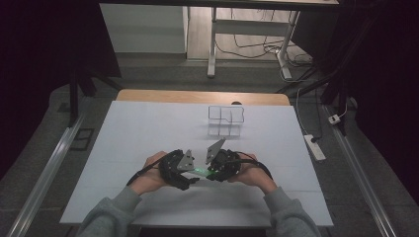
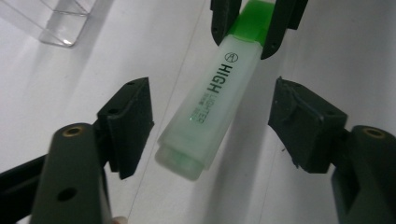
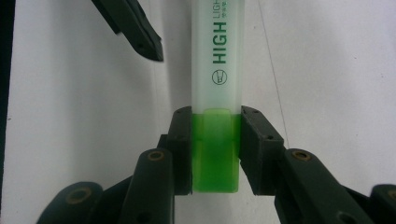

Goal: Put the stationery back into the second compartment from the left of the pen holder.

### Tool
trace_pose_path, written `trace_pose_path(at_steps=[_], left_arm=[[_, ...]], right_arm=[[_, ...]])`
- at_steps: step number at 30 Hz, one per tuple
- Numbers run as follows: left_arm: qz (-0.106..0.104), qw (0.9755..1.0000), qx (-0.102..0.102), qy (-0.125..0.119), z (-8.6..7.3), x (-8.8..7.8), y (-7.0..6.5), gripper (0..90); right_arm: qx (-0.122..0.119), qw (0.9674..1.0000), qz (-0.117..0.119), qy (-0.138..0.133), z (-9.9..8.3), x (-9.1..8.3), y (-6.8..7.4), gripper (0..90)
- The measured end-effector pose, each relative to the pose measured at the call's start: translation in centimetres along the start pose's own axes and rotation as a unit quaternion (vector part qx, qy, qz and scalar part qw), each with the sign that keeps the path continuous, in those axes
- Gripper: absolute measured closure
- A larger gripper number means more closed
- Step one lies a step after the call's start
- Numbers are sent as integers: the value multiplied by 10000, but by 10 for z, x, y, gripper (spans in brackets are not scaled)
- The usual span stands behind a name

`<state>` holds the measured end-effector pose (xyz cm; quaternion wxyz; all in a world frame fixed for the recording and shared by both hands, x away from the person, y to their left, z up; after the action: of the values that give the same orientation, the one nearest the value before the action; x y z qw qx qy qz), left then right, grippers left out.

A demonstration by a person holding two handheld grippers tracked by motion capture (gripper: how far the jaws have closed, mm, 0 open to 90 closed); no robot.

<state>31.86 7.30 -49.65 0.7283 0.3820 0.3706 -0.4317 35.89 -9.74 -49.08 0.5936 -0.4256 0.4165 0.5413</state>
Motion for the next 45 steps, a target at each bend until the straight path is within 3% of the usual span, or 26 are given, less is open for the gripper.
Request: trace_pose_path(at_steps=[5, 6, 10, 17, 19, 21, 25, 29, 32, 36, 37, 38, 45], left_arm=[[15, 9998, 157, 158, 2, 6, -4, 436], [-11, 9996, 208, 197, 1, 7, -4, 472], [-134, 9987, 365, 334, 1, 10, -7, 532], [-369, 9969, 533, 442, 1, 14, -11, 604], [-334, 9967, 579, 466, 1, 14, -12, 622], [-262, 9960, 668, 528, 1, 14, -13, 642], [-321, 9980, 449, 316, -1, 12, -9, 649], [-273, 9990, 286, 200, -4, 9, -5, 650], [-222, 9995, 164, 176, -6, 9, -1, 650], [-150, 9998, -50, 143, -10, 9, 5, 650], [-119, 9998, -102, 140, -11, 9, 7, 649], [-109, 9997, -169, 115, -13, 8, 9, 649], [-68, 9987, -494, -43, -19, 4, 18, 649]], right_arm=[[-122, 9999, 32, -15, 1, -1, 4, 664], [-182, 9998, 9, 82, 1, -1, 5, 664], [-377, 9991, -81, 186, 3, 0, 7, 663], [-543, 9982, -2, 244, 2, 0, 12, 659], [-589, 9981, 6, 192, 3, 0, 12, 650], [-503, 9986, -43, 126, 3, -3, 12, 641], [-321, 9993, -116, -168, 2, -9, 6, 621], [132, 9983, -175, -532, -1, -14, 0, 541], [371, 9971, -223, -625, -3, -18, -4, 488], [664, 9928, -250, -963, -7, -24, -10, 450], [830, 9897, -276, -1136, -9, -27, -13, 434], [830, 9897, -276, -1136, -9, -27, -13, 434], [1278, 9801, -525, -1423, -19, -34, -22, 401]])
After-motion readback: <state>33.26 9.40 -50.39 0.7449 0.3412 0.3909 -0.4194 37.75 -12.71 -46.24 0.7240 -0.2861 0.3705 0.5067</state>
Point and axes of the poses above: each handheld gripper's, and its own axes: x roughly forward along the jaws, z roughly out of its top, y roughly to its left, the point moved 2 cm from there along x, roughly forward along the jaws, and after that the axes turned 10 degrees about y, right-handed, at the moved point
